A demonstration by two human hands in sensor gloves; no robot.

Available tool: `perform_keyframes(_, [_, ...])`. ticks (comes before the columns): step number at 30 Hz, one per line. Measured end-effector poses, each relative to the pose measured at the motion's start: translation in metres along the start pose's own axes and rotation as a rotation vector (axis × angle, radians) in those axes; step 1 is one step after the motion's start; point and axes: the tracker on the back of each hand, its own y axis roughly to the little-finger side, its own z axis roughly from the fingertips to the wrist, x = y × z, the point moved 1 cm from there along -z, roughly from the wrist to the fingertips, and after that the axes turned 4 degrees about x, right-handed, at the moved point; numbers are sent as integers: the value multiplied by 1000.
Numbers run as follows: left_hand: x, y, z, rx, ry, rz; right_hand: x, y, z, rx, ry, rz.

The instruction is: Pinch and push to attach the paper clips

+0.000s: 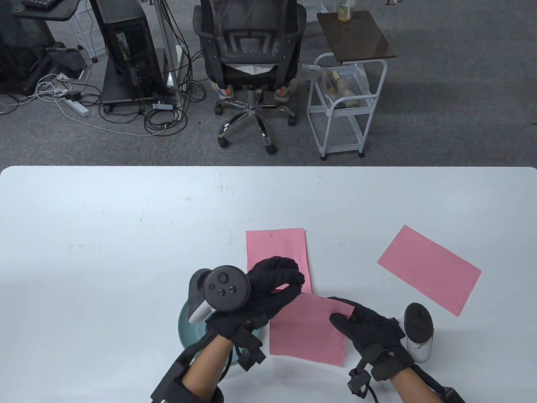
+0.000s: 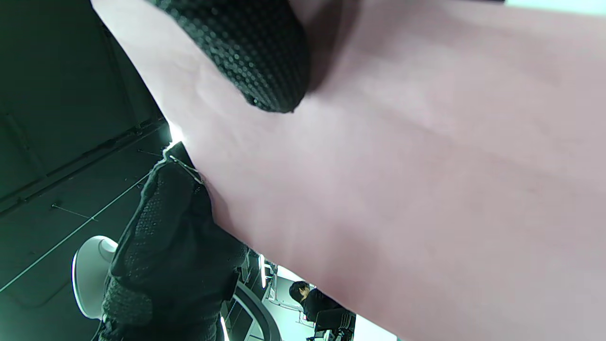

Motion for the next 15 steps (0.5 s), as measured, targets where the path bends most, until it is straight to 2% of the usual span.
perform_keyframes(15, [-1, 1, 0, 10, -5, -3, 0, -1, 0, -5, 8, -3])
